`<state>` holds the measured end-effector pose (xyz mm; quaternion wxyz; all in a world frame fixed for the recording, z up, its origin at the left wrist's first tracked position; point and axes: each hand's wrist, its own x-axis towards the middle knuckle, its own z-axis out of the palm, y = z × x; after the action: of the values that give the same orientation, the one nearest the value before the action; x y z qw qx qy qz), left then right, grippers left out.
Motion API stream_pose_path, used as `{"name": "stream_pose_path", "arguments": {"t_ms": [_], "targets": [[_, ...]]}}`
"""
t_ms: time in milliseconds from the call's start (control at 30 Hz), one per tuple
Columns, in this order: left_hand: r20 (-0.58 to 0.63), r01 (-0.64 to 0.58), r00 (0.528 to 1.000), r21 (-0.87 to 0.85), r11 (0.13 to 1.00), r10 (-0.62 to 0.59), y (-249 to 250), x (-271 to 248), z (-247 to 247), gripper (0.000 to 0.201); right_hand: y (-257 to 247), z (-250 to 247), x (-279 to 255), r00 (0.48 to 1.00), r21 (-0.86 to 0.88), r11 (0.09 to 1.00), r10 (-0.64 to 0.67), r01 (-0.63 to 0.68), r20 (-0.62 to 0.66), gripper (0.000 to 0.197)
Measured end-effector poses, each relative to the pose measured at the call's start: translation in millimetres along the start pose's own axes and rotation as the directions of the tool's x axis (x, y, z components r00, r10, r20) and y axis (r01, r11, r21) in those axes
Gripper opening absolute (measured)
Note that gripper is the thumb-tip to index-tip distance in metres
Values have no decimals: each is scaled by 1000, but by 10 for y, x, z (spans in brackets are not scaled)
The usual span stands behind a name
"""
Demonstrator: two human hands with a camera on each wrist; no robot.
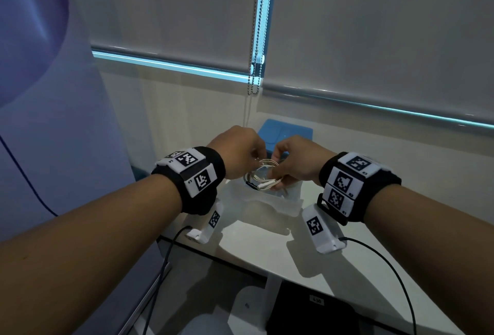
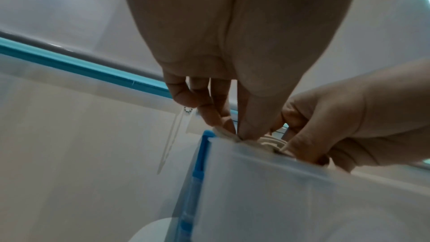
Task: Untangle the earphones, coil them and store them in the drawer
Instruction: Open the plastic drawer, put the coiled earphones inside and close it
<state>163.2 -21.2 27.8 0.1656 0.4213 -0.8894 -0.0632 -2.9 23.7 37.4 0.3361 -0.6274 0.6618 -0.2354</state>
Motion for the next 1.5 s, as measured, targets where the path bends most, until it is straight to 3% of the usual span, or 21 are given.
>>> {"name": "stream_pose_path", "arguments": {"t_ms": [267, 367, 433, 633, 733, 900, 1033, 1167, 1267, 1333, 1500], "targets": [[5, -14, 1000, 70, 997, 14, -3, 35, 81, 17, -49, -28, -55, 993, -217, 973, -93, 75, -74, 9], [9, -27, 1000, 118, 993, 27, 23, 57, 112, 15, -11, -68, -59, 972, -477, 866, -219, 152, -87, 10], [14, -41, 999, 119, 992, 39, 49, 64, 99, 14, 10, -38, -72, 960, -562, 803, -276, 199, -54, 14], [41, -125, 991, 35, 992, 124, 39, -56, -56, 6, 63, 31, -107, 939, -555, 778, -345, 294, 14, 17], [40, -131, 990, -54, 990, 133, -50, -165, -117, 7, 78, -22, -164, 918, -562, 752, -395, 344, 33, 5], [76, -179, 980, -44, 983, 182, -85, -263, -103, 8, 177, -82, -374, 876, -523, 724, -470, 450, 103, 24], [113, -182, 977, 17, 983, 179, -56, -287, -59, 28, 291, -115, -463, 871, -631, 619, -444, 467, 209, 48], [216, -168, 964, 48, 985, 154, -124, -316, -2, 63, 373, -139, -524, 881, -691, 586, -446, 423, 161, 43], [254, -166, 957, 96, 981, 137, -158, -274, 28, 75, 382, -126, -507, 884, -717, 572, -447, 399, 135, 39], [254, -191, 956, 149, 970, 149, -158, -240, 39, 71, 392, -127, -462, 890, -710, 594, -443, 379, 105, 36], [214, -285, 948, 252, 925, 234, -164, -126, 141, 28, 475, -137, -338, 895, -749, 587, -446, 308, 18, 30]]}}
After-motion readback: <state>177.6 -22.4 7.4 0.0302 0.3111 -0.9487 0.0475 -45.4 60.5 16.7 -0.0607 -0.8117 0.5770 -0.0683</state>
